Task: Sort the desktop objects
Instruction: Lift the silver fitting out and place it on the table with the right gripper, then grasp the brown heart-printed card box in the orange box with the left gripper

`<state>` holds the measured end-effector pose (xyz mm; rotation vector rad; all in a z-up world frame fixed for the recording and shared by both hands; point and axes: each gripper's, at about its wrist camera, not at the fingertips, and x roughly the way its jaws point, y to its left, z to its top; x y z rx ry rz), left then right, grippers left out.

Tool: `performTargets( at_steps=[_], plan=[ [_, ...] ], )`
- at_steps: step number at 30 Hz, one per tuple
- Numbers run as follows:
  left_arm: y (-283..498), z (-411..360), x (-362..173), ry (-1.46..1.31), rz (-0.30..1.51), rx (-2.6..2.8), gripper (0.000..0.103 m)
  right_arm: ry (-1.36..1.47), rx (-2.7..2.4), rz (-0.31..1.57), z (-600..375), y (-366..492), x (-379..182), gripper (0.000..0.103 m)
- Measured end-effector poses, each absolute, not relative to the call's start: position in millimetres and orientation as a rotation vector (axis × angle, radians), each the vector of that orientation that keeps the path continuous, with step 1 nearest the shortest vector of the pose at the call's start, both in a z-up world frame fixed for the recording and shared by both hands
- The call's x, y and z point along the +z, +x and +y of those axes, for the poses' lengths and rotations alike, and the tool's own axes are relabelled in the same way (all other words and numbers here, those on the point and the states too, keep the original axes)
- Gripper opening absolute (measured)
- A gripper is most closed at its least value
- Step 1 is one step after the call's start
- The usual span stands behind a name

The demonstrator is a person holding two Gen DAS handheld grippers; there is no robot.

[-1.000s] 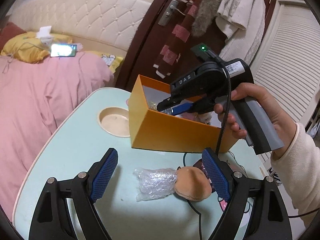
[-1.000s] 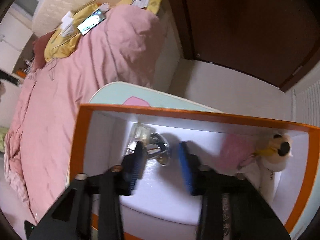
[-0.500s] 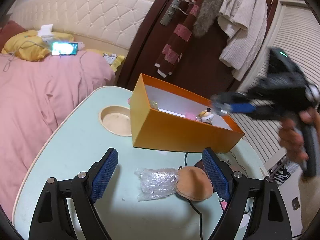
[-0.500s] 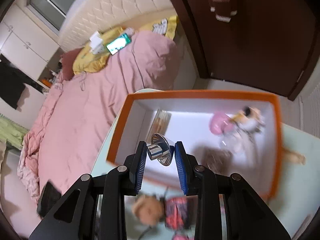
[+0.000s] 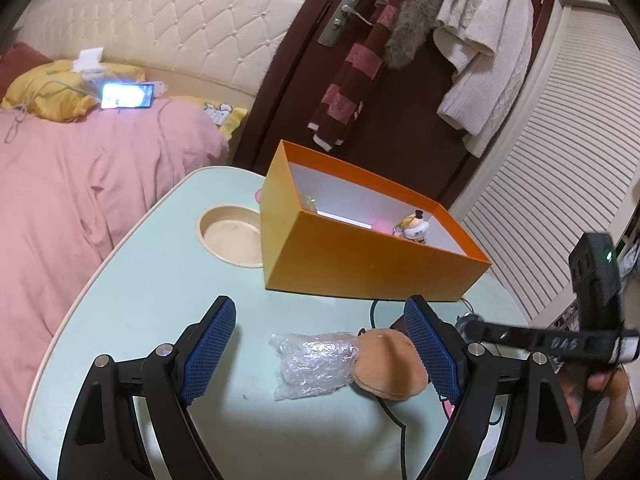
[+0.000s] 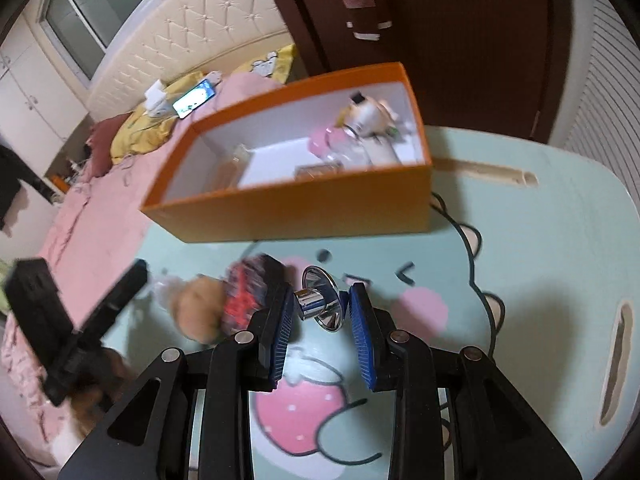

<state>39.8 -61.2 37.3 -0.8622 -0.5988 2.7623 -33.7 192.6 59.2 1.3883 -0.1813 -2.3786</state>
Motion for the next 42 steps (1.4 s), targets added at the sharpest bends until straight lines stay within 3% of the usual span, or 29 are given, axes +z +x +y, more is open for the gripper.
performTargets(
  at_steps=[6,11,12,13,15,25,31,35,38,42],
  plan=[
    [38.8,-58.9,36.3,-0.880,-0.578,2.760,0.086,1.312,-2.372,-0.274,201.0,-27.6,45.6,0.033],
    [39.4,-58.9,36.5,-0.884,-0.581,2.762,0.086,1.181,-2.406,-0.277,204.5,-17.3,50.9,0.046],
    [39.1,-58.7,36.5,-0.887,-0.580,2.762,0.086,1.157,-2.408,-0.282,205.6,-14.2,52.2,0.054],
    [38.7,-58.6,36.4,-0.891,-0.581,2.763,0.086,1.123,-2.412,-0.296,208.2,-10.1,53.5,0.068],
    [37.7,-58.7,36.3,-0.902,-0.581,2.762,0.086,1.040,-2.435,-0.326,213.8,1.7,55.8,0.079],
    [34.3,-61.8,50.4,-0.900,-0.598,2.807,0.086,0.943,-2.544,-0.134,197.5,33.0,47.6,0.080],
    [2.3,-27.4,117.4,-0.797,-0.330,2.818,0.086,0.959,-2.525,-0.179,203.7,30.1,43.0,0.080],
    [-60.6,11.0,131.3,-1.081,-0.208,2.617,0.083,0.969,-2.518,-0.194,205.4,27.8,41.5,0.080],
    [-116.0,44.4,111.4,-1.421,-0.173,2.413,0.073,0.964,-2.517,-0.196,205.9,28.0,41.6,0.080],
    [-151.6,78.6,81.8,-1.624,-0.045,2.285,0.065,0.965,-2.514,-0.204,207.1,28.4,41.4,0.080]
  ],
)
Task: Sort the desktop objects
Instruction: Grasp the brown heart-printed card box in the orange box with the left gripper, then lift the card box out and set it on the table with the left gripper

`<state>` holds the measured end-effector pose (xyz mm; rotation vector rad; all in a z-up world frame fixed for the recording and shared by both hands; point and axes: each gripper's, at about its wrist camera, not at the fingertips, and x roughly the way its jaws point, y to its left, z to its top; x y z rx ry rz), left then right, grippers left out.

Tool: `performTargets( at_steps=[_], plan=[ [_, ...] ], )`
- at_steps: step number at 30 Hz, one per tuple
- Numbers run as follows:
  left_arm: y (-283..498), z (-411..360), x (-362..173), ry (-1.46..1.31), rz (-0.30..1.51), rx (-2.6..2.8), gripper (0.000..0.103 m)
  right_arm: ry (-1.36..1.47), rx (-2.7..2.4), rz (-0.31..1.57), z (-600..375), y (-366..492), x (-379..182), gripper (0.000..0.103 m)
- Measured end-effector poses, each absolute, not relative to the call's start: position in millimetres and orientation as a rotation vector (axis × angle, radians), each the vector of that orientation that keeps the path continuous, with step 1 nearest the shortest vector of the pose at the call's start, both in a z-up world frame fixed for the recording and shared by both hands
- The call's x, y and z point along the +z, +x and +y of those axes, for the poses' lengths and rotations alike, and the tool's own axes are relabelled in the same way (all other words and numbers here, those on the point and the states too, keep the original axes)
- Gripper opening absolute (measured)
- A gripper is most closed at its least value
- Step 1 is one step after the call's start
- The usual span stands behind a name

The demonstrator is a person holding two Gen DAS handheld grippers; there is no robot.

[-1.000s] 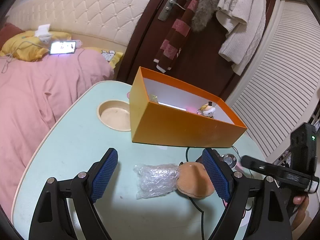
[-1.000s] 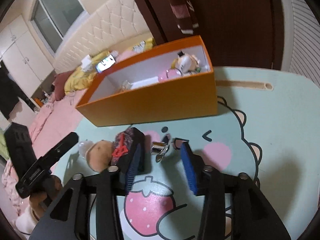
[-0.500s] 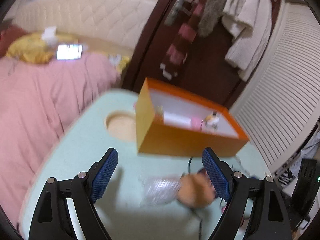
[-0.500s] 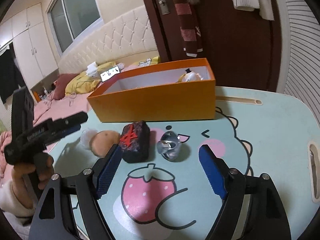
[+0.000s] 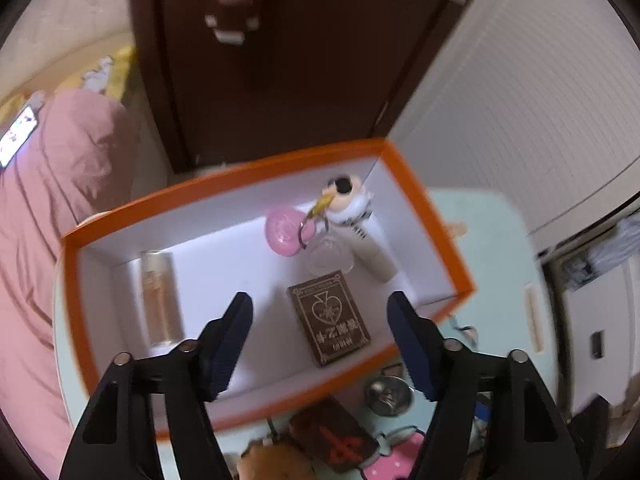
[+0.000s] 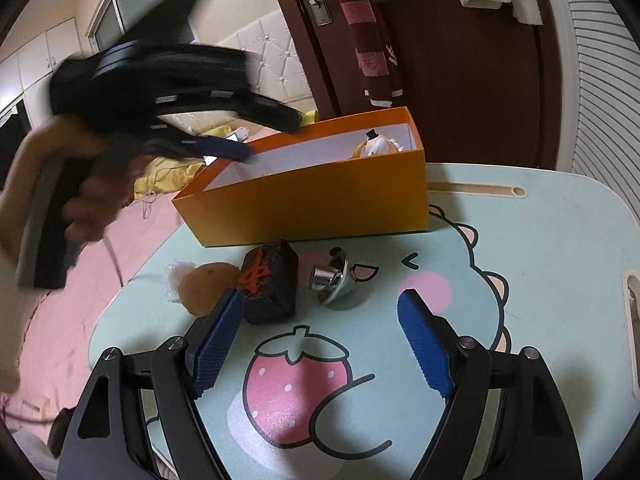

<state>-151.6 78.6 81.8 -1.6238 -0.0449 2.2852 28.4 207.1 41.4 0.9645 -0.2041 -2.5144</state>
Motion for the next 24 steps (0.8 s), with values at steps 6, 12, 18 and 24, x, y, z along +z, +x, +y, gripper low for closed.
performTargets(
  at_steps=[6,12,18,24],
  plan=[
    [-174.1,86.0,47.9,-1.769,-0.066,2.179,0.046,0.974,-2.504,-0.223,209.1,27.2,41.2,0.080],
    [-174.6,61.4,48.7,-1.741,-0.120,2.207,0.044,0.981,-2.493,-0.241,210.5,26.3,41.5,0.080],
    [-155.2,29.2,102.8,-1.538,-0.269,2.270,0.044,0.995,-2.483,-0.264,212.5,24.7,41.3,0.080],
    [-104.6,0.8,146.9,-1.373,-0.346,2.298,0.044,0.999,-2.483,-0.265,212.6,24.1,43.9,0.080]
  ],
)
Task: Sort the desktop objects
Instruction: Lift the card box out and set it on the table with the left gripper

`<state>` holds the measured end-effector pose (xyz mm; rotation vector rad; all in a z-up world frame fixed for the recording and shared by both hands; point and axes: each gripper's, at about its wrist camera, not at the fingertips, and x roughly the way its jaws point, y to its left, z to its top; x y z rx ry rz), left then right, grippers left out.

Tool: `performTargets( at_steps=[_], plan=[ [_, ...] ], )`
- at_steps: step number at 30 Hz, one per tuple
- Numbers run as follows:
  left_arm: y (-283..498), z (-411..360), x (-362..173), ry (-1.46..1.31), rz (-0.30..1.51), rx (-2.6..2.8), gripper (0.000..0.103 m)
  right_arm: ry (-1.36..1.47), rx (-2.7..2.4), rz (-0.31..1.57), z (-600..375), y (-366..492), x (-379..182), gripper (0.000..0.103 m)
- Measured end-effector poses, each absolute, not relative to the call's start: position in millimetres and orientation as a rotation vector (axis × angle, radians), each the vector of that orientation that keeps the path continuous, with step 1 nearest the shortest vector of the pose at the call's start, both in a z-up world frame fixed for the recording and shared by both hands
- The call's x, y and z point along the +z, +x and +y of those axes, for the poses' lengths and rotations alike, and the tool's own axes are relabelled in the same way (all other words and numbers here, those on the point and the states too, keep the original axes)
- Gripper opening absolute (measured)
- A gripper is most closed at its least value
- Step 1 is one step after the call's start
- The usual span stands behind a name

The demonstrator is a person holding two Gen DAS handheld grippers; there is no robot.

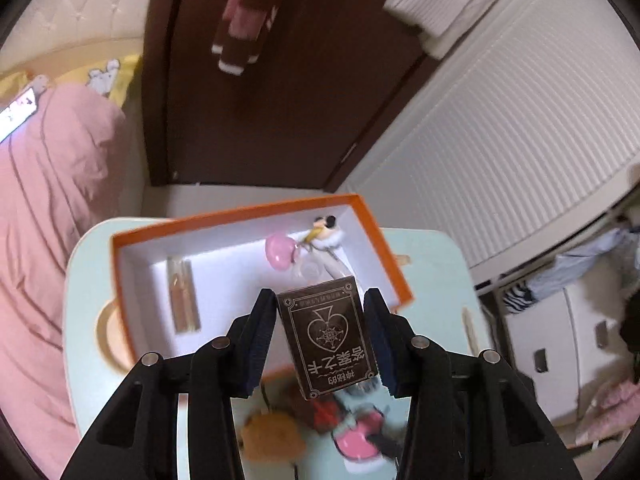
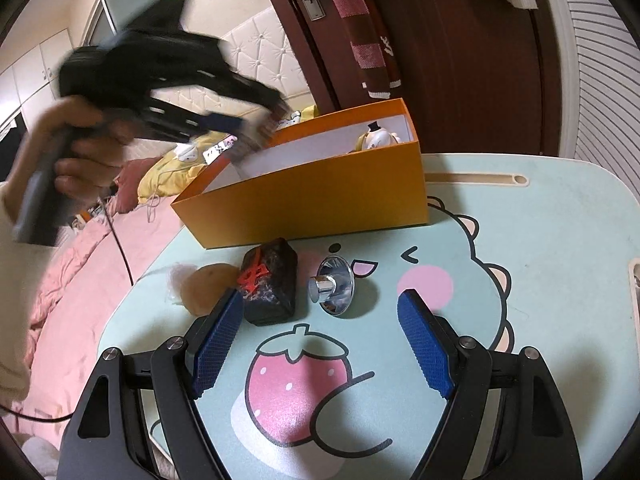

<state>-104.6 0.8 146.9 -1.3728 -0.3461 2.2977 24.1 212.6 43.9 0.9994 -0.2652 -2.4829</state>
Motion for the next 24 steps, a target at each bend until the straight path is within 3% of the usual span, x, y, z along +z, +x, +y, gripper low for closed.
performTargets(
  at_steps=[11,24],
  plan=[
    [0.4,-70.0,80.1,-1.471,-0.595,2.384,0.044,1.004,-2.476,-0.278,212.4,23.8,42.9,0.080],
    [8.1,-98.1,32.9,-1.533,-0.520,2.494,0.044,1.027,-2.483,-0.308,214.1,23.3,40.0,0.080]
  ],
)
